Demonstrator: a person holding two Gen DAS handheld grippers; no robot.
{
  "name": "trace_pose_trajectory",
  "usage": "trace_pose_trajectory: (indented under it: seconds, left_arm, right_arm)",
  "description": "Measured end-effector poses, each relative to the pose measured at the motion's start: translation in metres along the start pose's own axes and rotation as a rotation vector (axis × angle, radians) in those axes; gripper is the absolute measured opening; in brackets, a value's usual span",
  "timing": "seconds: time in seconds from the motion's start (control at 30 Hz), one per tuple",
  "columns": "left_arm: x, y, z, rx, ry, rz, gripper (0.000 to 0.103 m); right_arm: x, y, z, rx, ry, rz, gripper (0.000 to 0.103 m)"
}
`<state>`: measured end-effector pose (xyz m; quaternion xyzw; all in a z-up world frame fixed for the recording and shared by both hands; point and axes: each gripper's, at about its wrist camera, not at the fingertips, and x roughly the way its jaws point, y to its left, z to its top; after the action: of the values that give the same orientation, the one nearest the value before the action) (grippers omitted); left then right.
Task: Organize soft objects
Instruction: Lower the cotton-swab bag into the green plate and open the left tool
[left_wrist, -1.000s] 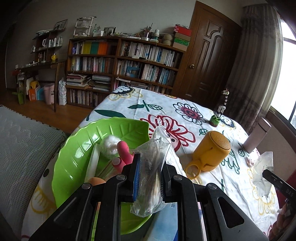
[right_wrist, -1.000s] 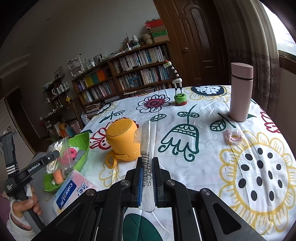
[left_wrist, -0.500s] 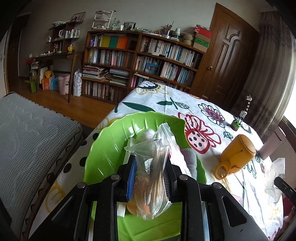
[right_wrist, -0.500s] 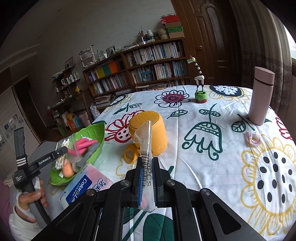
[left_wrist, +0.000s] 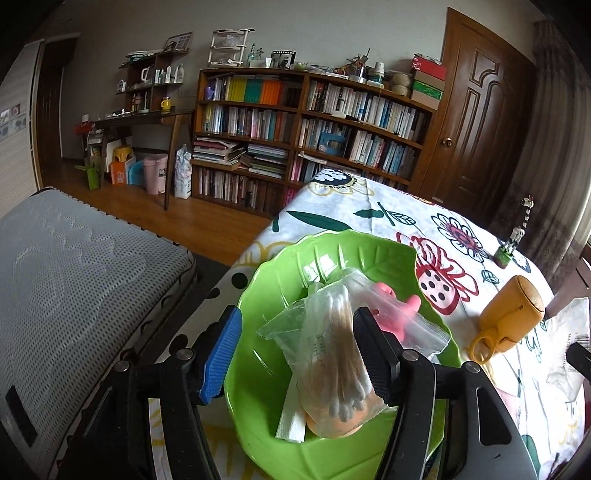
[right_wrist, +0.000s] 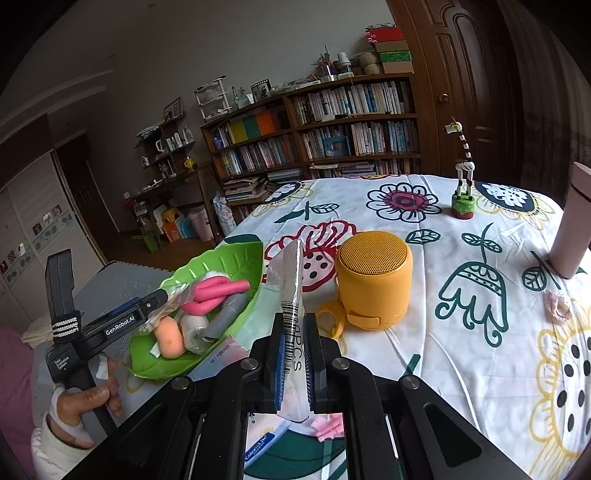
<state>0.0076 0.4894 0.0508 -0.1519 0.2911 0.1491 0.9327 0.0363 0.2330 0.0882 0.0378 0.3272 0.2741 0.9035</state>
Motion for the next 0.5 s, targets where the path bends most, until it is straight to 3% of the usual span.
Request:
trace_pose_trajectory:
  seconds: [0.2, 0.5]
  left_arm:
    - [-0.007, 0.01, 0.005, -0.036, -0.014, -0.011, 0.07]
    - [-0.014, 0.017, 0.009, -0.061, -0.028, -0.025, 0.07]
  right_arm:
    - [0.021, 0.029, 0.009, -0.046, 0.03, 0.084, 0.009]
    - [0.048, 0.069, 0.01, -0.115, 0.079, 0.168, 0.009]
